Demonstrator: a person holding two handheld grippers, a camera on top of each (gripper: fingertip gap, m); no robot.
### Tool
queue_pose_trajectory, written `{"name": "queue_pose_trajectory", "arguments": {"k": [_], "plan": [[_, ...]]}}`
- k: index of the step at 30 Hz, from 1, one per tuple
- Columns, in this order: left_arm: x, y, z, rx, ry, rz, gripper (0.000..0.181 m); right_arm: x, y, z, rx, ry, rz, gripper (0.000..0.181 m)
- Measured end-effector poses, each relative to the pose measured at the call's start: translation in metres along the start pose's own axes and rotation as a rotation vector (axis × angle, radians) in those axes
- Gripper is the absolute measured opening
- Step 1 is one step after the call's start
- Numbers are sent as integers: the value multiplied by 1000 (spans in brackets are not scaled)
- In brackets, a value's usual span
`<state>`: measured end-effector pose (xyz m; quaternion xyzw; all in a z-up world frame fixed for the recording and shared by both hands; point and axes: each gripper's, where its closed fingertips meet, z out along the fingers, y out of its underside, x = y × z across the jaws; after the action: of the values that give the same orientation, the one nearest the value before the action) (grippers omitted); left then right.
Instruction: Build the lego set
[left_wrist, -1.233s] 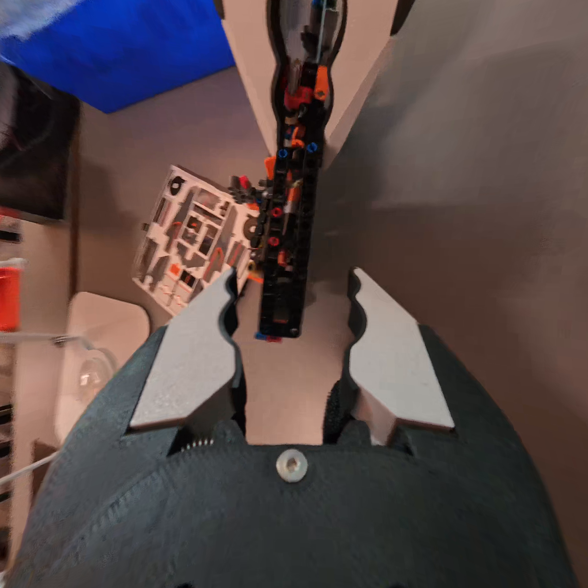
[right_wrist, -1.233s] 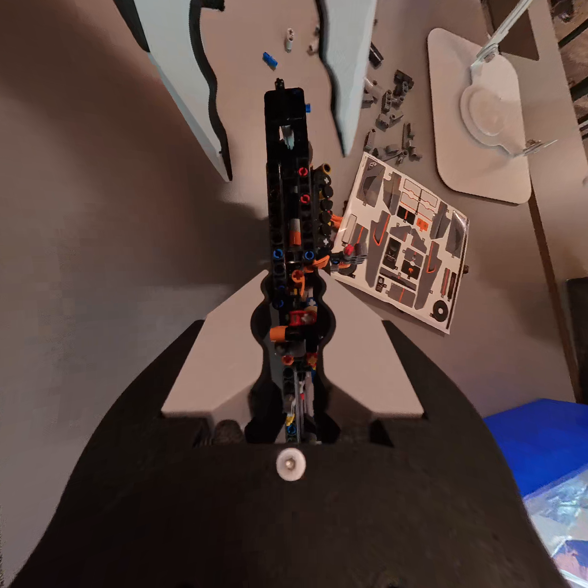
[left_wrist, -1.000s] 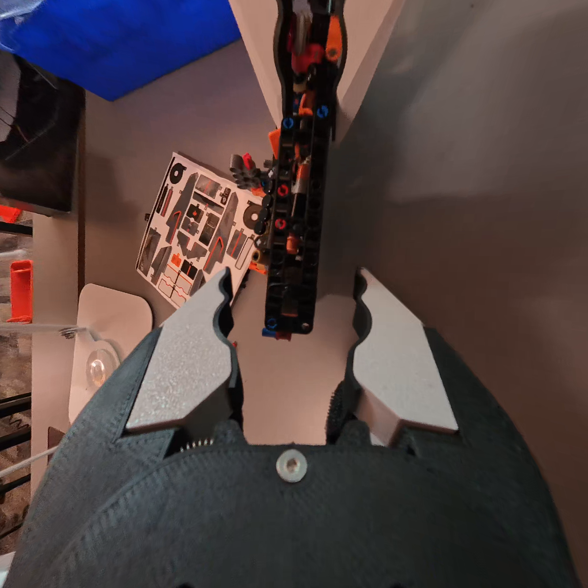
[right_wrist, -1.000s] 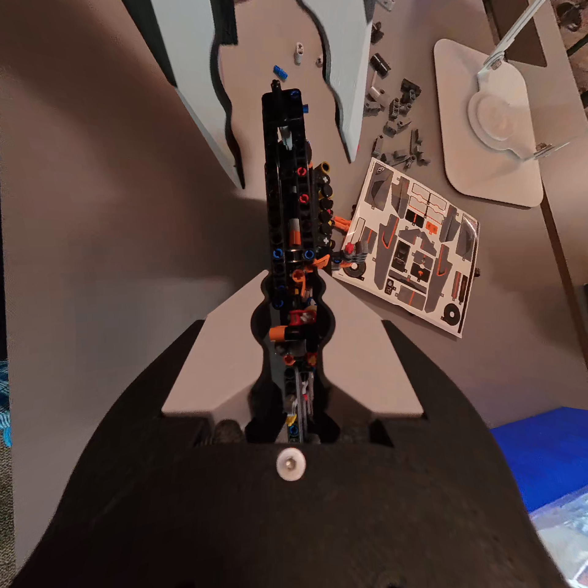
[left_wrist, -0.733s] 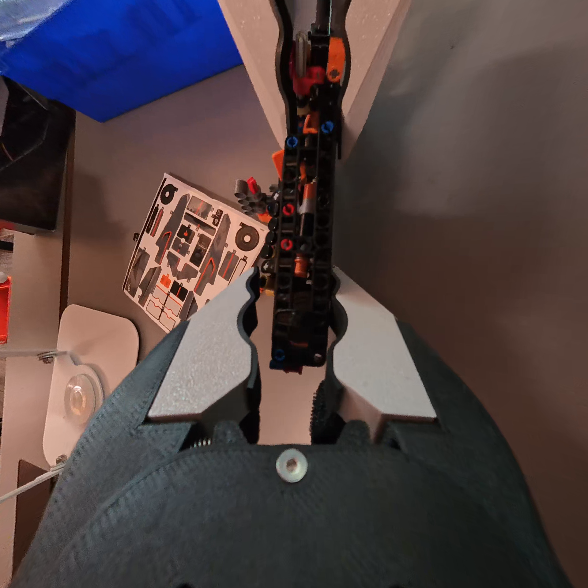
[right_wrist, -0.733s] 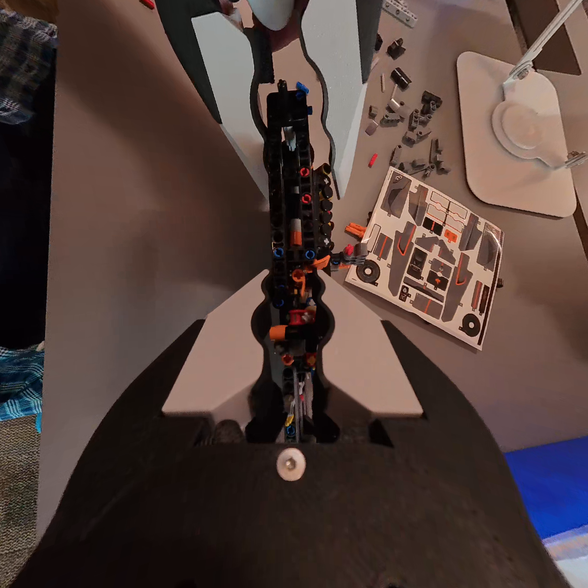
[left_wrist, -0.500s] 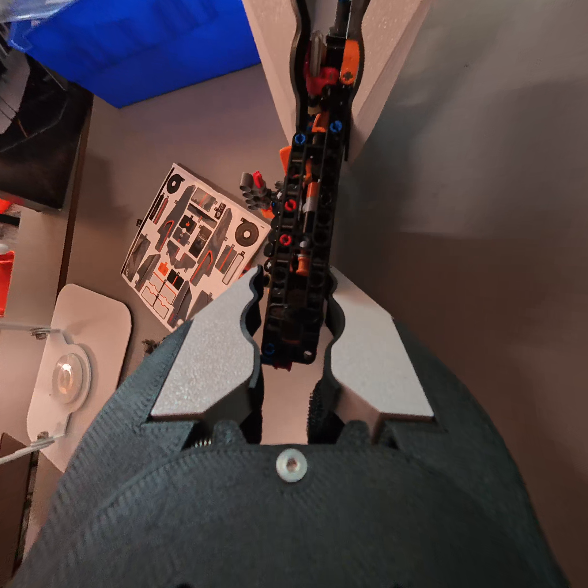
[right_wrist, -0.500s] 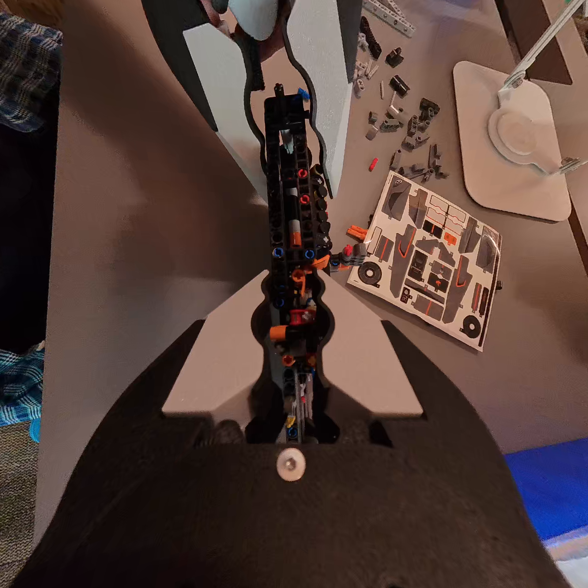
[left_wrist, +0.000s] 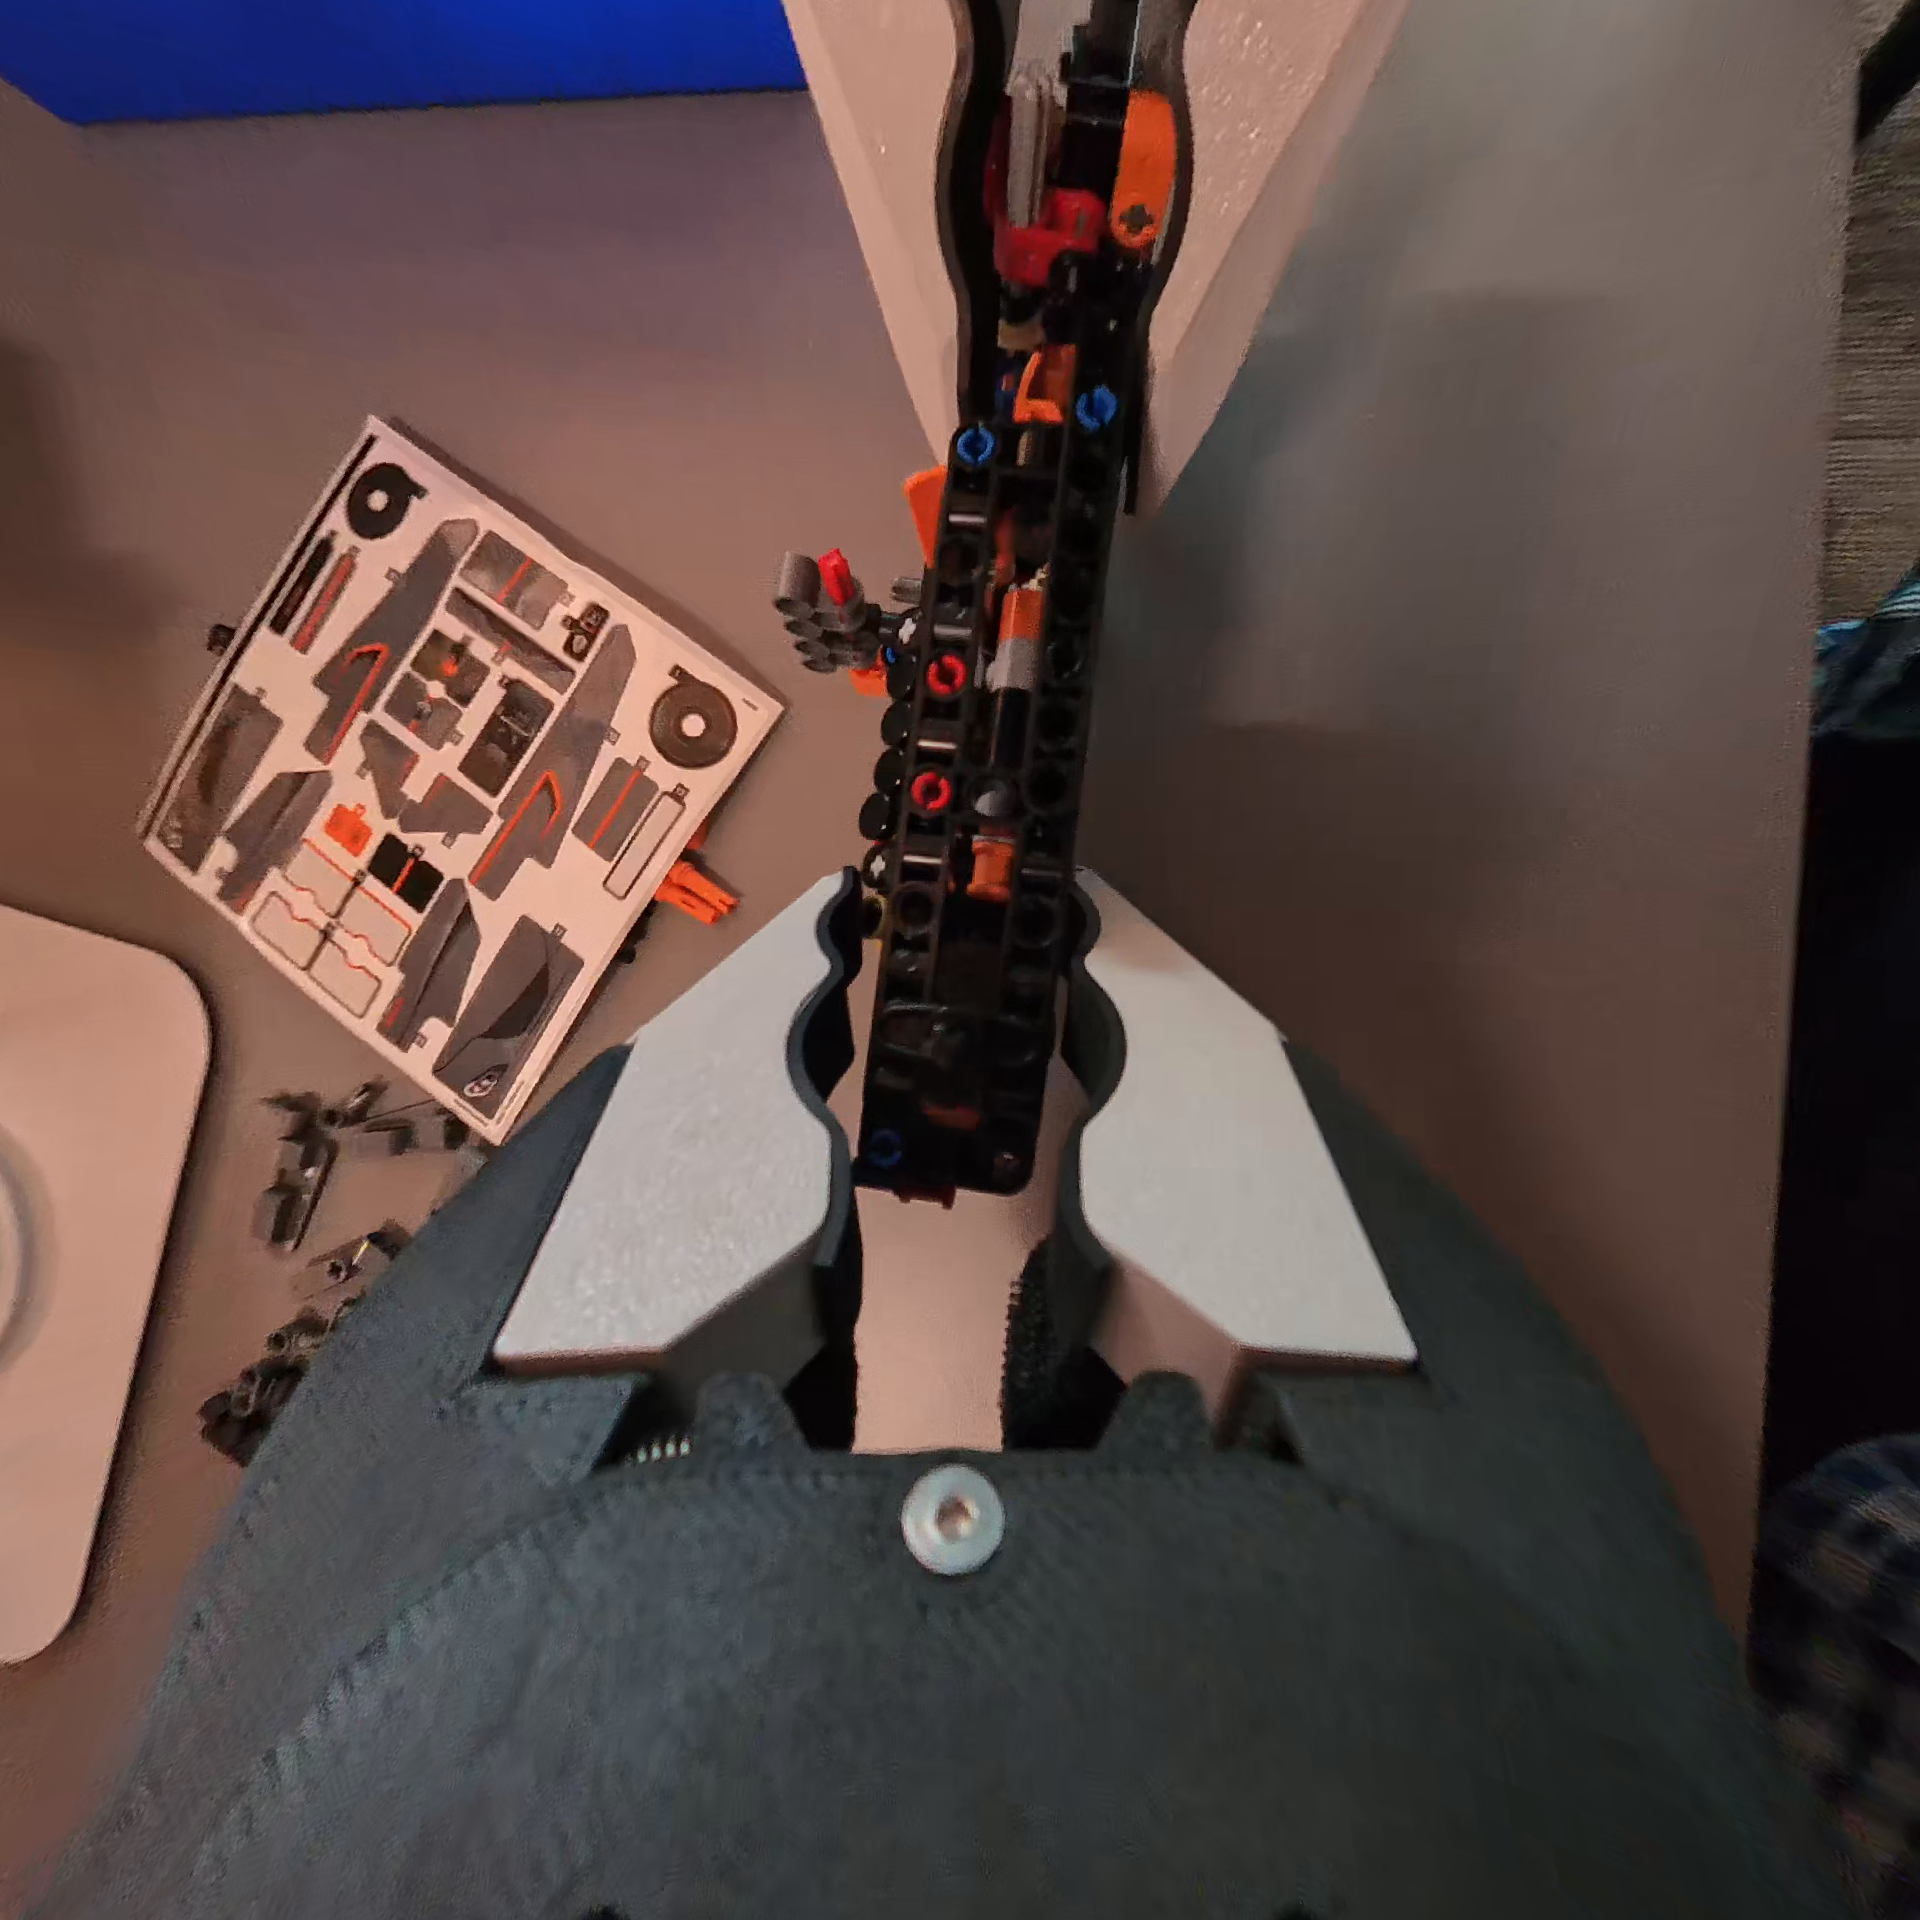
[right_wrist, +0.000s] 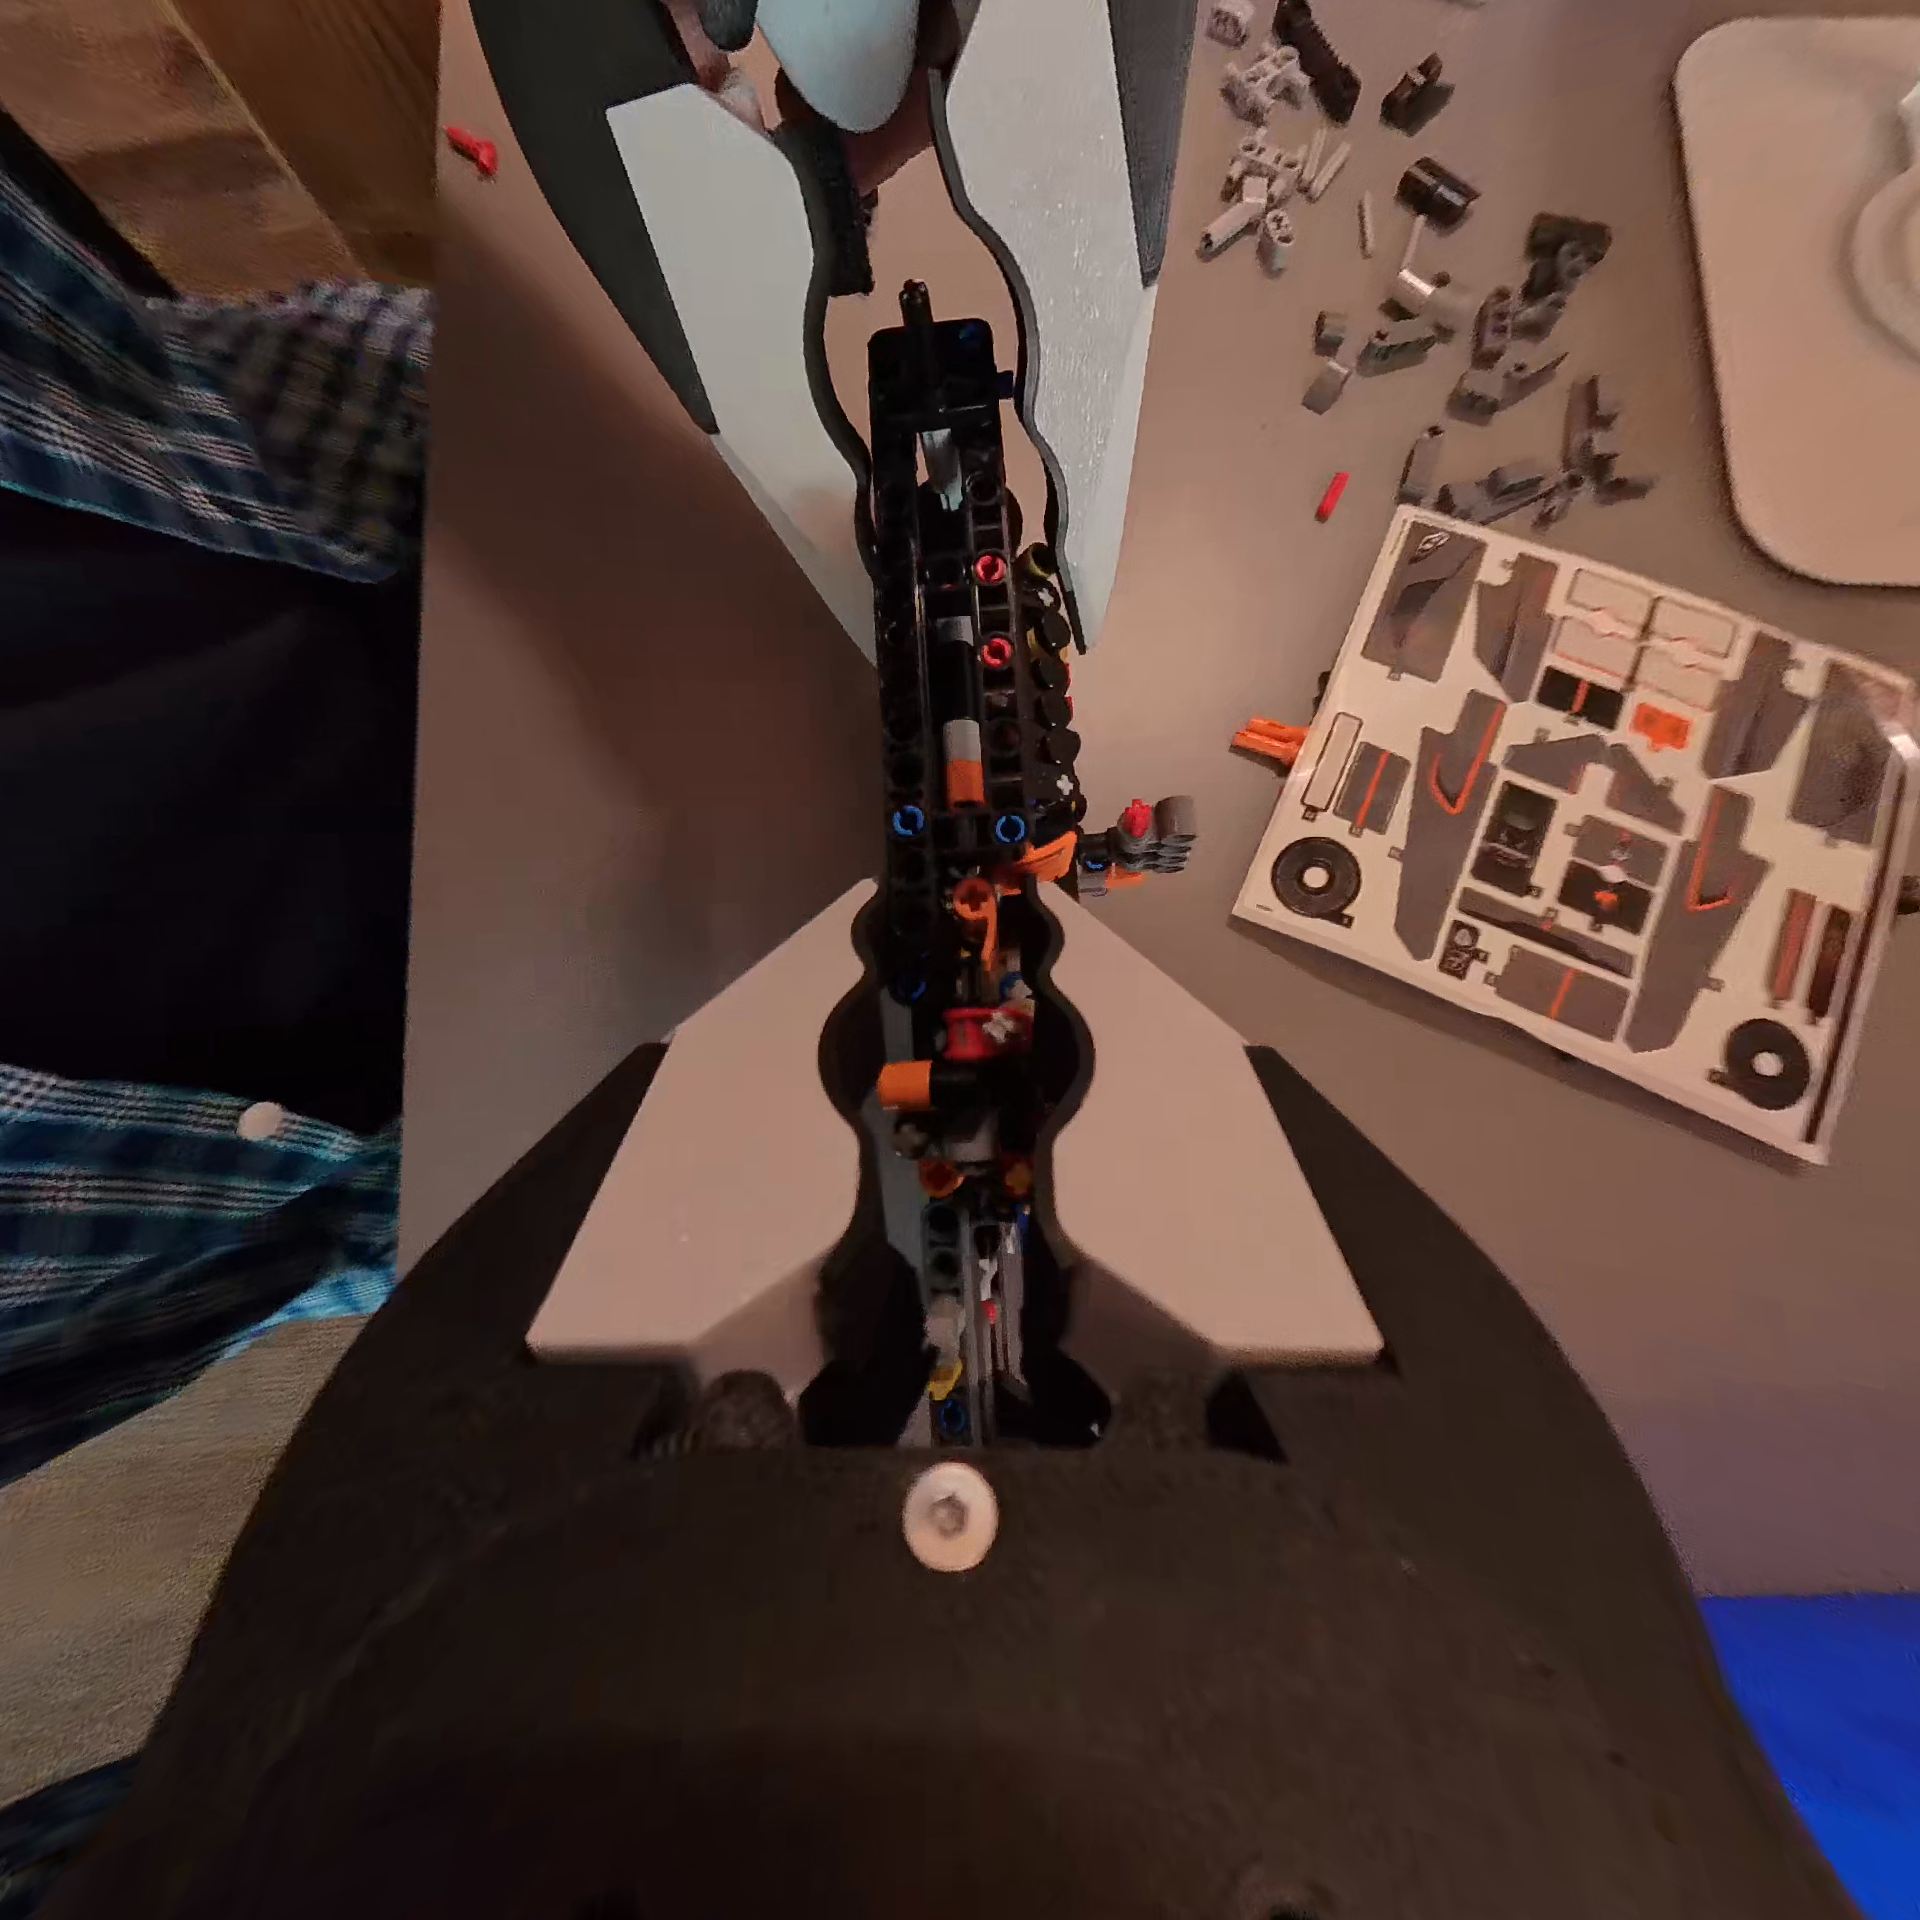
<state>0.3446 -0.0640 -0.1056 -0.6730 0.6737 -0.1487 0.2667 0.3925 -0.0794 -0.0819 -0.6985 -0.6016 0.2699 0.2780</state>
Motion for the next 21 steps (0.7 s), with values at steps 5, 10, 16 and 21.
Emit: {"name": "queue_pose_trajectory", "arguments": {"k": [5,10,16,21], "plan": [[-10,-2,3,-23,176,-93,37,19,-3,-3,19,-165,151,23],[-16,1,11,-39,257,-136,36,37,-3,-6,33,-108,145,37],[-18,2,11,-57,300,-157,36,44,-1,-18,32,118,-36,38],[-19,2,12,-89,314,-160,36,38,-7,-19,-5,280,-218,43]]}}
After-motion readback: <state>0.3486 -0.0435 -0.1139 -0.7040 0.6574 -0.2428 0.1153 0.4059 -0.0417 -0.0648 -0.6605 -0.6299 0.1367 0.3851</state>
